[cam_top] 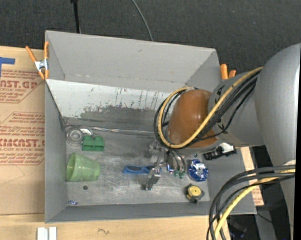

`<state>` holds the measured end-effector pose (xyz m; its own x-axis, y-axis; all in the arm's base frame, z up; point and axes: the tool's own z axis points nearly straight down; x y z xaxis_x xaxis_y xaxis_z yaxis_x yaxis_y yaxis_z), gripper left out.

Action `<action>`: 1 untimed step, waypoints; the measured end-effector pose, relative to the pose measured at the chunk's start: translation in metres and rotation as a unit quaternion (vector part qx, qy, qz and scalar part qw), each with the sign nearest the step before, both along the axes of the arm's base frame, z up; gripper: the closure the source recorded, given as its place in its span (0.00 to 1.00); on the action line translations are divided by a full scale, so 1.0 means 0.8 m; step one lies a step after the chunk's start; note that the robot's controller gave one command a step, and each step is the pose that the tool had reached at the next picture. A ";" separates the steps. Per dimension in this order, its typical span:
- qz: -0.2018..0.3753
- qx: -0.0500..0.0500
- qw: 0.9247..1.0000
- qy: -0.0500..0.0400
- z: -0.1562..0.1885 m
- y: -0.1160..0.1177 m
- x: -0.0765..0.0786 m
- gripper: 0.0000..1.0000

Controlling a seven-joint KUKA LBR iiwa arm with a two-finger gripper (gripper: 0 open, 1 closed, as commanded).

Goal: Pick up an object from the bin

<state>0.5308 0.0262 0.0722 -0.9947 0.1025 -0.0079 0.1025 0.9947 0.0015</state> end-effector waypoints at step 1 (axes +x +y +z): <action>0.000 0.001 1.000 0.003 0.004 0.001 -0.001 1.00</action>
Offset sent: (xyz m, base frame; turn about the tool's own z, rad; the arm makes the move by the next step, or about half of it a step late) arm 0.0000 0.0000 0.0000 0.0000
